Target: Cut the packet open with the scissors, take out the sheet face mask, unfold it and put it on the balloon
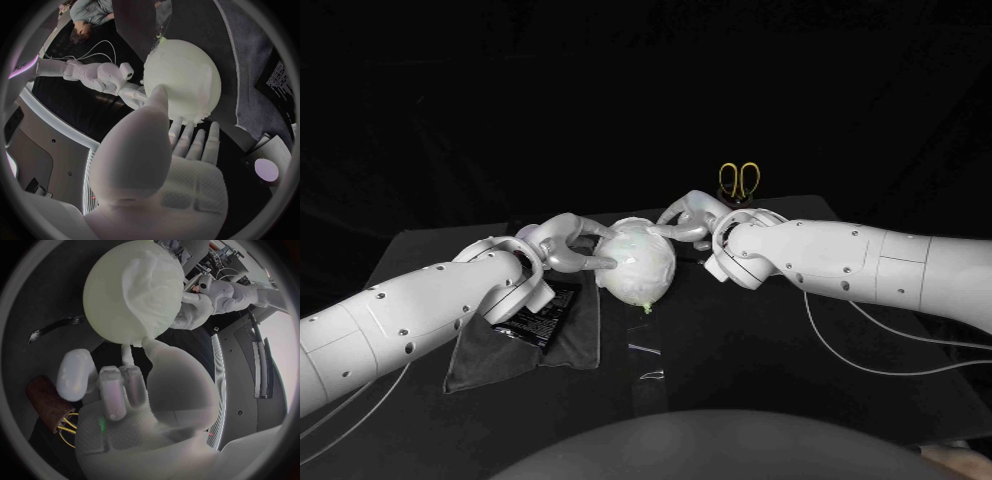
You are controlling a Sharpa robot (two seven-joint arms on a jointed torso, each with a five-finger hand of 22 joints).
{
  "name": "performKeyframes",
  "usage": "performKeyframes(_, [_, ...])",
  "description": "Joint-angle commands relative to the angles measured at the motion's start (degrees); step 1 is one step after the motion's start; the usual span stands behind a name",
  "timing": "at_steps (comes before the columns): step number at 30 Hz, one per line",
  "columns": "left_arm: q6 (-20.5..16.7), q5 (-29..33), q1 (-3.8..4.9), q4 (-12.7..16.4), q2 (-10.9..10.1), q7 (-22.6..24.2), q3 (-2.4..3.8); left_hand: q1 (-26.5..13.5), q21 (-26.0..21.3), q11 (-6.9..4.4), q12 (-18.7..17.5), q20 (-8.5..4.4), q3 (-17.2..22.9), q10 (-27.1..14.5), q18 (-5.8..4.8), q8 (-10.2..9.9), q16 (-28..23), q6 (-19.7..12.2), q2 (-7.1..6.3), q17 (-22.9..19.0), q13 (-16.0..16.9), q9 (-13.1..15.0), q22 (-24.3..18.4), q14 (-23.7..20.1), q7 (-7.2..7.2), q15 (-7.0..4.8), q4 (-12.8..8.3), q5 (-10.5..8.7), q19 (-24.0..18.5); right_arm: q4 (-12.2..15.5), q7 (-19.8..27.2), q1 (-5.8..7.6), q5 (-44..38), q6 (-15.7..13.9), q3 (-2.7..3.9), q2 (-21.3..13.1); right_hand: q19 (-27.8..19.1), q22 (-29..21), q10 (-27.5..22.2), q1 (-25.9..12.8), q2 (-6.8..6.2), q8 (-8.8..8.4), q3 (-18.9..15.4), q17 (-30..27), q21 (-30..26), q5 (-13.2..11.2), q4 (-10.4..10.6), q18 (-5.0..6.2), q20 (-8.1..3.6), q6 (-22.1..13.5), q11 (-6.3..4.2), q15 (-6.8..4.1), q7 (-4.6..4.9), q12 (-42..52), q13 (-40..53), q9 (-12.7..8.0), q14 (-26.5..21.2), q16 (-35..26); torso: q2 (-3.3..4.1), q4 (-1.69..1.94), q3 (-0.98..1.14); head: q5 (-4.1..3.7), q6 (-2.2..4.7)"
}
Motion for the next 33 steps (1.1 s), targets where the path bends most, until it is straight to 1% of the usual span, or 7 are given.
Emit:
performKeyframes(1, [1.09, 0.14, -0.09, 0.17, 0.2, -0.03, -0.05, 0.13, 0.28, 0.07, -0.16, 0.11, 0.33, -0.28, -0.8, 0.09, -0.27, 0.28, 0.5, 0.07, -0.07, 0.05, -0.08, 0.22, 1.71, -0.25, 0.05, 0.11, 0.12, -0.31, -0.91, -0.05, -0.82, 3.48, -0.03, 0.48, -0.09, 8.98, 4.19, 1.22, 0.41, -0.15, -0.14, 15.05, 0.01, -0.18, -0.2, 0.88, 0.48, 0.48, 0.26, 0.42, 0.24, -0.1, 13.12, -0.15, 6.08, 0.24, -0.01, 0.0, -0.01, 0.02, 0.0])
performKeyframes(6, [1.1, 0.16, -0.09, 0.15, 0.22, -0.04, -0.05, 0.13, 0.28, 0.07, -0.16, 0.11, 0.33, -0.28, -0.8, 0.09, -0.27, 0.28, 0.5, 0.07, -0.07, 0.05, -0.08, 0.22, 1.71, -0.25, 0.05, 0.11, 0.12, -0.24, -0.53, -0.06, -1.35, 3.72, -0.03, 0.95, 0.06, 9.11, 4.38, 4.3, 2.23, 0.4, 1.28, 15.05, 0.48, -0.21, -1.64, 0.92, 0.51, 2.56, -0.32, 0.05, -0.48, 0.22, 13.33, -0.17, 6.08, 0.24, 0.0, -0.02, 0.01, 0.11, 0.0])
performKeyframes(7, [1.1, 0.16, -0.09, 0.15, 0.23, -0.04, -0.05, 0.13, 0.28, 0.07, -0.16, 0.11, 0.33, -0.28, -0.8, 0.09, -0.27, 0.28, 0.5, 0.07, -0.07, 0.05, -0.08, 0.22, 1.71, -0.25, 0.05, 0.11, 0.12, -0.21, -0.47, -0.06, -1.45, 3.71, -0.03, 0.98, 0.25, 9.24, 4.58, 6.3, 3.04, 1.27, 2.28, 15.05, 1.0, -0.2, -2.92, 0.87, 0.42, 4.31, -0.93, -0.32, -1.26, 0.53, 13.54, 0.12, 6.08, 0.24, 0.0, -0.02, 0.0, 0.1, 0.0])
performKeyframes(9, [1.1, 0.16, -0.09, 0.13, 0.24, -0.03, -0.05, 0.13, 0.28, 0.07, -0.16, 0.11, 0.33, -0.28, -0.8, 0.09, -0.27, 0.28, 0.5, 0.07, -0.07, 0.05, -0.08, 0.22, 1.71, -0.25, 0.05, 0.11, 0.12, -0.04, -0.19, -0.07, -1.95, 3.52, -0.03, 1.1, 0.46, 9.37, 5.03, 7.85, 3.44, 2.58, 2.91, 15.05, 1.53, -0.19, -4.14, 0.86, 0.08, 6.91, -1.78, -0.94, -2.32, 1.22, 14.02, 0.55, 6.08, 0.24, 0.0, -0.03, -0.01, 0.08, 0.0])
performKeyframes(10, [1.11, 0.17, -0.09, 0.13, 0.25, -0.03, -0.05, 0.13, 0.28, 0.07, -0.16, 0.11, 0.33, -0.28, -0.8, 0.09, -0.27, 0.28, 0.5, 0.07, -0.07, 0.05, -0.08, 0.22, 1.71, -0.25, 0.05, 0.11, 0.12, 0.03, -0.07, -0.07, -2.19, 3.45, -0.03, 1.14, 0.64, 9.48, 5.32, 8.71, 3.36, 3.56, 3.15, 15.05, 1.96, -0.22, -5.08, 0.81, -0.54, 8.63, -2.71, -1.72, -3.37, 1.68, 14.33, 0.87, 6.08, 0.24, 0.0, -0.04, 0.01, 0.08, 0.0])
performKeyframes(14, [1.12, 0.17, -0.09, 0.1, 0.27, -0.04, -0.05, 0.13, 0.28, 0.07, -0.16, 0.11, 0.33, -0.28, -0.8, 0.09, -0.27, 0.28, 0.5, 0.07, -0.07, 0.05, -0.08, 0.22, 1.71, -0.25, 0.05, 0.11, 0.12, 0.05, 0.3, -0.08, -3.12, 2.82, -0.03, 1.42, 1.19, 9.81, 5.98, 9.64, 3.21, 5.04, 3.72, 15.05, 3.32, -0.22, -6.28, 0.55, -1.62, 10.35, -3.85, -2.85, -4.62, 2.73, 15.05, 1.51, 6.08, 0.24, -0.02, -0.07, 0.02, 0.07, 0.0])
performKeyframes(33, [1.15, 0.17, -0.09, 0.13, 0.17, -0.06, -0.05, 0.15, 0.28, 0.04, -0.17, 0.11, 0.38, -0.35, -0.8, 0.1, -0.32, 0.31, 0.52, 0.09, -0.08, 0.07, -0.12, 0.24, 1.69, -0.2, 0.04, 0.11, 0.1, -0.82, 0.82, -0.08, -3.17, -5.57, 0.0, 1.05, 2.44, 10.49, 5.98, 9.22, 3.65, 7.16, 5.24, 15.05, 6.19, -0.21, -6.79, 0.0, -2.76, 11.79, -4.73, -3.83, -5.41, 2.73, 15.05, 2.66, 6.08, 0.24, -0.03, -0.05, 0.04, 0.16, 0.0])
